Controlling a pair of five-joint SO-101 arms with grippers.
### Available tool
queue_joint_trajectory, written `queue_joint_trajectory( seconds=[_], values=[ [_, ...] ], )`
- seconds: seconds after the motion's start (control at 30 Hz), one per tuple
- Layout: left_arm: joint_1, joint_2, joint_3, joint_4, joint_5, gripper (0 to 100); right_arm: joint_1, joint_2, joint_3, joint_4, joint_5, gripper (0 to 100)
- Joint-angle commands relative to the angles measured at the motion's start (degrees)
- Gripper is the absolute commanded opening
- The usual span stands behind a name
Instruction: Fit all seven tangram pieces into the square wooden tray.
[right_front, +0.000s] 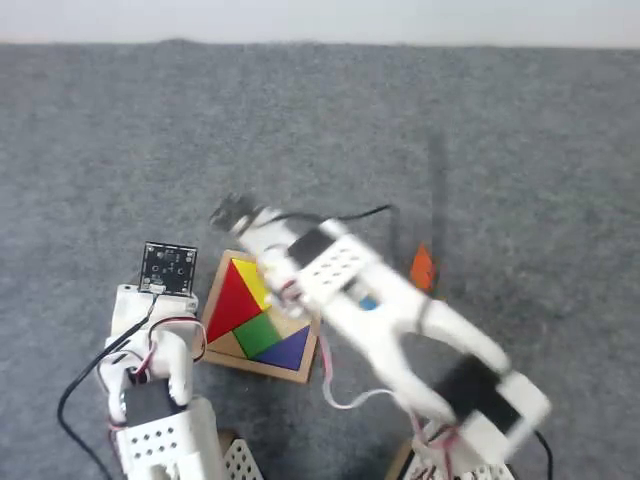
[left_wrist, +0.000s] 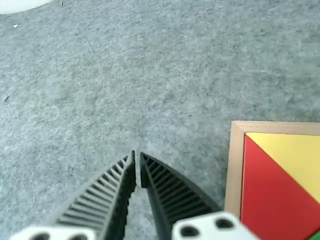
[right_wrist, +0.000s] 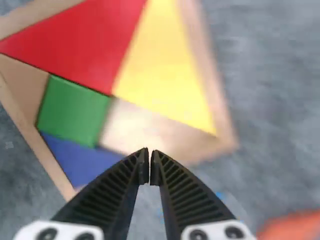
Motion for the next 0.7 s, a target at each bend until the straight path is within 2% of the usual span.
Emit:
queue_joint_trajectory(
  seconds=[0.0,0.1,0.23,0.3,0.43,0.67],
  values=[
    [0.18,-0.88,-0.66,0.26,-0.62,2,6.73,-14.46,-2.55,7.43,3.60,2.9],
    [0.18,-0.88,-0.66,0.26,-0.62,2,11.21,-20.09,1.58,10.24,3.87,9.4],
    [0.18,-0.88,-0.66,0.35,-0.62,2,11.38,-21.58,13.45,6.11,5.36,17.9],
    [0.18,-0.88,-0.66,0.35,-0.62,2,10.51,-21.58,19.43,1.27,4.66,19.5],
    [0.35,-0.97,-0.66,0.97,-0.70,2,9.63,-21.58,27.25,-6.99,-3.78,22.0],
    [0.44,-0.97,-0.66,1.05,-0.79,2,9.54,-21.49,29.45,-7.87,-5.36,24.7]
  ],
)
